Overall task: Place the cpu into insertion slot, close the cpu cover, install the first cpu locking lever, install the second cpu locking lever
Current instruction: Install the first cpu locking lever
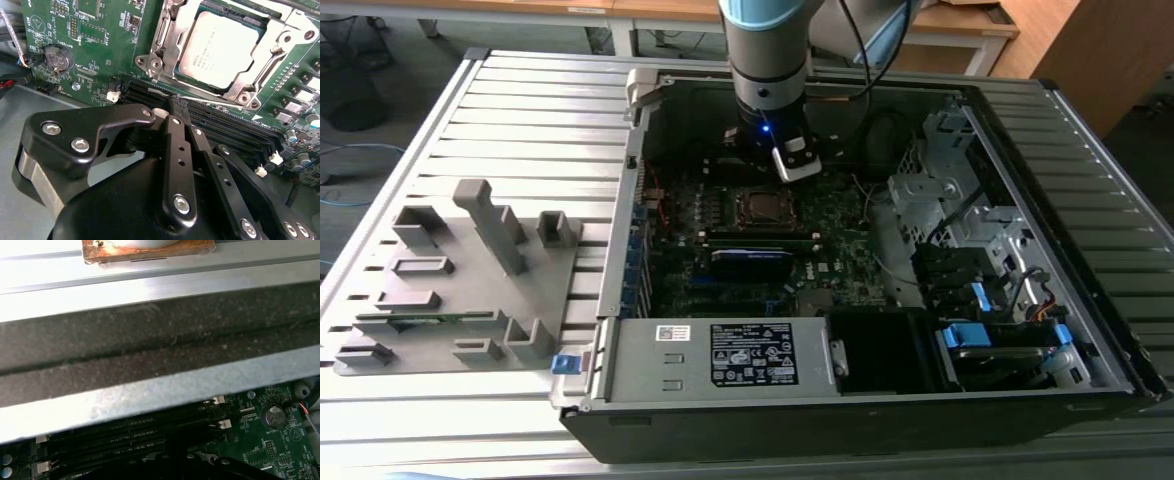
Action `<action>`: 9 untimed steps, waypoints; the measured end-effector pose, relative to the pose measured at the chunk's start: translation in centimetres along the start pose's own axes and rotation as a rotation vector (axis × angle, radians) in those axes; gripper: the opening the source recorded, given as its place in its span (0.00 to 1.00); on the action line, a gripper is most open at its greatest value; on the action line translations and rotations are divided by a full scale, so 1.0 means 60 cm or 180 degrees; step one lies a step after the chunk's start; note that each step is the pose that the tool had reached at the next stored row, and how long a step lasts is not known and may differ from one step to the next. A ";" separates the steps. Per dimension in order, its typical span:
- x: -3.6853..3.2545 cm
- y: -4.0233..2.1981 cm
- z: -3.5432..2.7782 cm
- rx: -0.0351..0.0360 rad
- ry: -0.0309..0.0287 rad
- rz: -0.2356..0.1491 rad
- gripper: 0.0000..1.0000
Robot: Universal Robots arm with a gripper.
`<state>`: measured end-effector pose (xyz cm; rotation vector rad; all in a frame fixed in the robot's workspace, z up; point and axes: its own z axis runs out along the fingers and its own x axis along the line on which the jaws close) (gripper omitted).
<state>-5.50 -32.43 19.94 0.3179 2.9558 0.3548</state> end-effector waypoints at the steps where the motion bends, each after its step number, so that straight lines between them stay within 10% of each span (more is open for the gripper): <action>1: 0.000 0.000 0.000 -0.0001 -0.0007 -0.0002 0.11; 9: 0.000 -0.002 0.001 -0.0006 -0.0027 -0.0009 0.11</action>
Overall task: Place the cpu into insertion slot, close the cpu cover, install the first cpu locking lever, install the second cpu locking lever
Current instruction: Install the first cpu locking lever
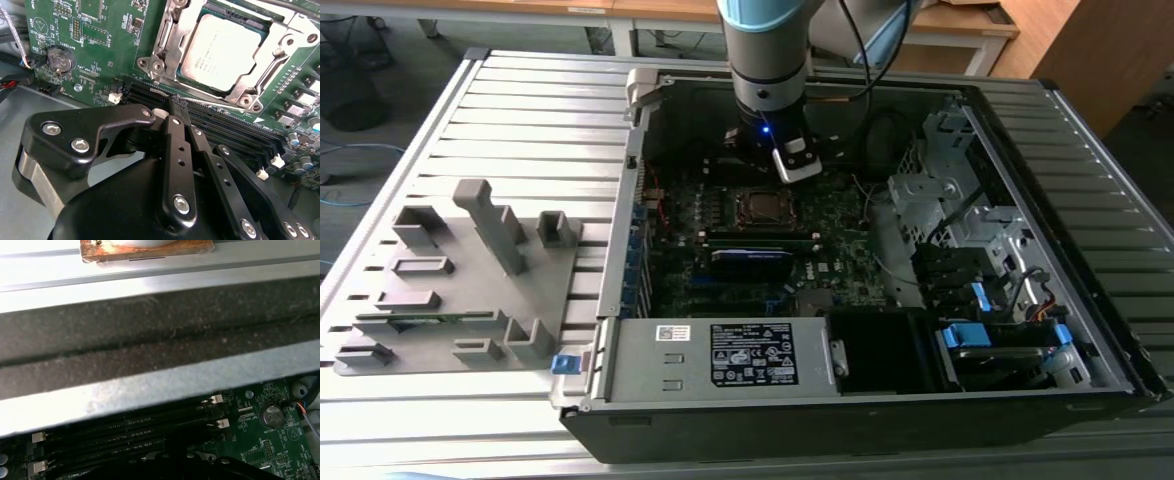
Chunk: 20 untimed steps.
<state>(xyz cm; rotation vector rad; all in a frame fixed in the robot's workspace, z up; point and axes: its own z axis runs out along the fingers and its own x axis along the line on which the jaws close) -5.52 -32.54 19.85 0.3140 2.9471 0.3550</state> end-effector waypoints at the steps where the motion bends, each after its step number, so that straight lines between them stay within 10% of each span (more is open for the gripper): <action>1: 0.000 -0.001 0.000 0.0000 0.0000 0.0000 0.11; 20: 0.003 -0.005 -0.001 0.0002 -0.0046 0.0060 0.11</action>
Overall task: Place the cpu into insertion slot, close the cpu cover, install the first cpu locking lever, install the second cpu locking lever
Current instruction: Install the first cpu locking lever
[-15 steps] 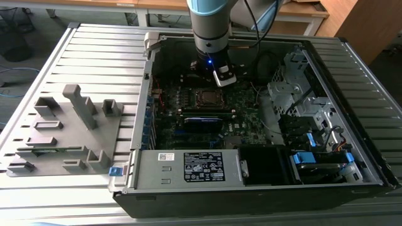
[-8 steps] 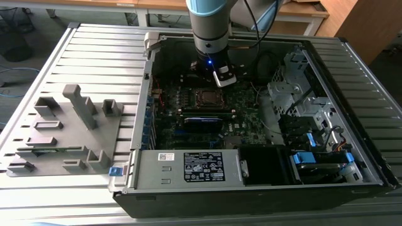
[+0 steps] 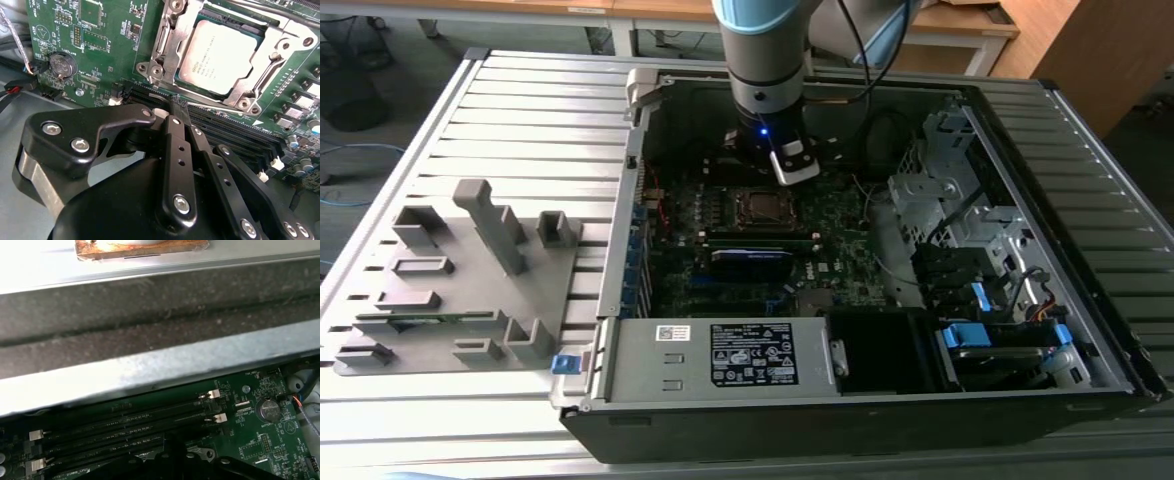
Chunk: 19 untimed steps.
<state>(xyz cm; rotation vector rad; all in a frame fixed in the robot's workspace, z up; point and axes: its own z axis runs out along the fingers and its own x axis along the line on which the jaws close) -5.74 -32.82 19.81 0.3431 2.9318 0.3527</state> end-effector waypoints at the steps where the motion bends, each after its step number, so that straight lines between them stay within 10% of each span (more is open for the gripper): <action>1: 0.000 0.000 0.000 0.0000 -0.0001 0.0002 0.11; 19: 0.002 0.006 0.001 0.0001 -0.0003 0.0011 0.11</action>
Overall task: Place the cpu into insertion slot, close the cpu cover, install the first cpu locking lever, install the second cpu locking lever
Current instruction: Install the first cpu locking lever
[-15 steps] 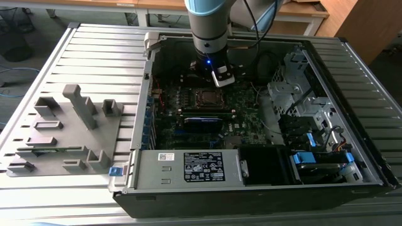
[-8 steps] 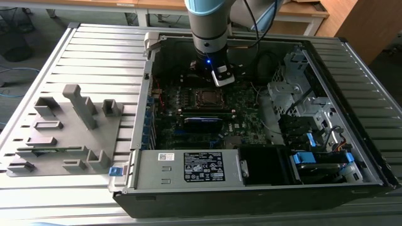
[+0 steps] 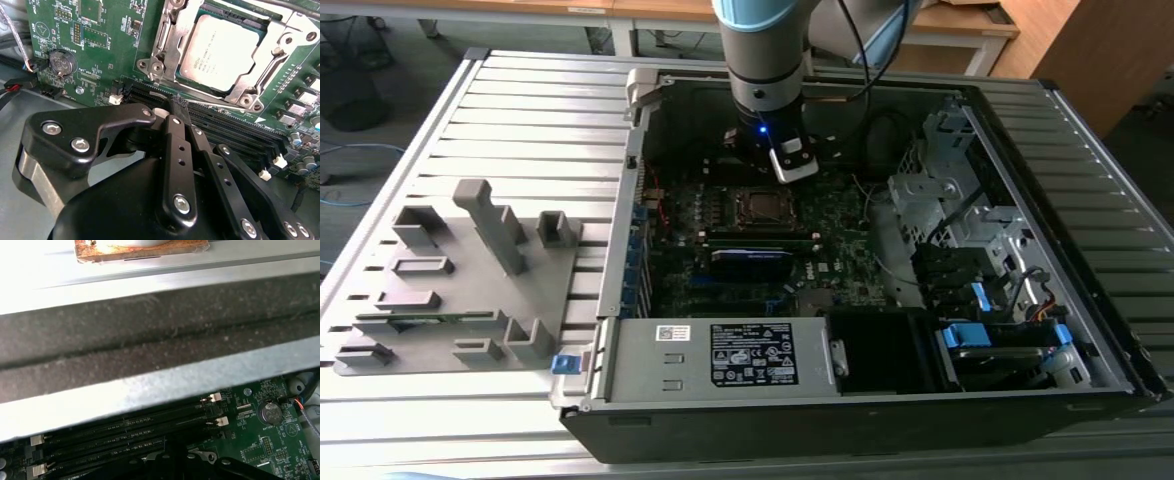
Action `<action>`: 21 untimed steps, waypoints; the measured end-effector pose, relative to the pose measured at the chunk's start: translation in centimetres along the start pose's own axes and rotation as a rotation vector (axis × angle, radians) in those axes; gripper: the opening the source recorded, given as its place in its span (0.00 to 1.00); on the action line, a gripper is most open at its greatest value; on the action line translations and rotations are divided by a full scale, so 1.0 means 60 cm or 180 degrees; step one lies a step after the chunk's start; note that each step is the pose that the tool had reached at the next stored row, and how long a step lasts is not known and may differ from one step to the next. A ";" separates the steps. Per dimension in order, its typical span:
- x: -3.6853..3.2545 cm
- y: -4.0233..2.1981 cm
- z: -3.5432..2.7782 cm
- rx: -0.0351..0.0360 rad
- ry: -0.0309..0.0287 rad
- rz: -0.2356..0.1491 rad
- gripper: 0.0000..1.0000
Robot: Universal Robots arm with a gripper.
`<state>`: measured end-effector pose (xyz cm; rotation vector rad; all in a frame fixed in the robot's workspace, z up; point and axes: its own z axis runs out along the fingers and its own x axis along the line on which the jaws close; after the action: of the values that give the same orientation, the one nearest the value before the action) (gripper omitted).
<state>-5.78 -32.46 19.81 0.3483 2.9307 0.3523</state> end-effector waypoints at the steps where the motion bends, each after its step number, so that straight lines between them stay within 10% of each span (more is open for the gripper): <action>1: 0.000 0.000 0.000 0.0000 0.0000 0.0000 0.11; 21: 0.004 0.000 0.000 0.0004 -0.0007 0.0026 0.11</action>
<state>-6.00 -32.41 19.78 0.3608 2.9283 0.3510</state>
